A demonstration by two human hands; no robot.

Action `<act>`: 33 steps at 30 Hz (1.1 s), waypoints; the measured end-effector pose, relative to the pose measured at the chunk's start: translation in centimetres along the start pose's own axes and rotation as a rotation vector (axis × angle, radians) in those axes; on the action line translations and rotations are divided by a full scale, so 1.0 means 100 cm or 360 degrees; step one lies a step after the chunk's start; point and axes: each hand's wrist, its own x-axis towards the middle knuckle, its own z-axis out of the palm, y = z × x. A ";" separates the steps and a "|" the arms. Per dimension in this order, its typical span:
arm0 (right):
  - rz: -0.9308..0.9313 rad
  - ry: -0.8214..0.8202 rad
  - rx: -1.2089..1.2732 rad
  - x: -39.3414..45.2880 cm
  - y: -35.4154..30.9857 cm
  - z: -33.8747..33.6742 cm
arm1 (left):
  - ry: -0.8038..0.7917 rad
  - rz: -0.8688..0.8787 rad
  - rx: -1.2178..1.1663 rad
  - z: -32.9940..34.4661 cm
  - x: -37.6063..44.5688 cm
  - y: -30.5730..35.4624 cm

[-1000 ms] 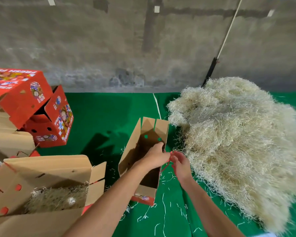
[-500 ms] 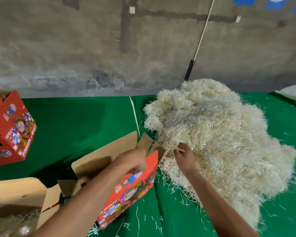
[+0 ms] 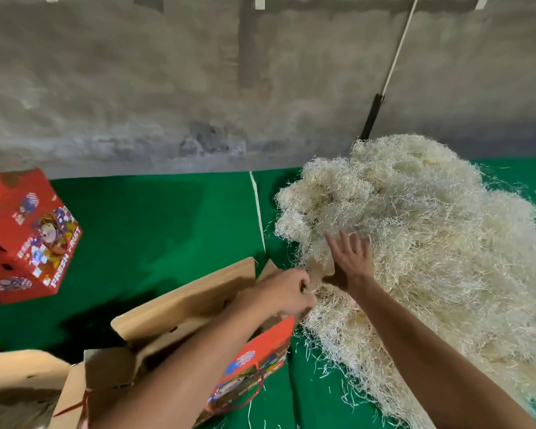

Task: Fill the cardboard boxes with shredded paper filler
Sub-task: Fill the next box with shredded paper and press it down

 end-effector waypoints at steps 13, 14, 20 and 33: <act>0.0099 -0.0095 0.0638 -0.011 0.005 0.031 | -0.0490 -0.0078 0.0589 0.039 0.003 0.011; 0.0088 -0.0047 0.0656 -0.012 0.002 0.021 | -0.0468 -0.0079 0.0549 0.038 0.001 0.011; -0.0002 0.0461 0.0740 -0.017 -0.013 -0.054 | -0.0158 -0.0114 -0.0735 0.016 -0.013 0.018; -0.0466 0.0505 0.1643 -0.047 -0.032 -0.208 | 0.0054 0.0259 -0.2409 -0.102 -0.024 0.055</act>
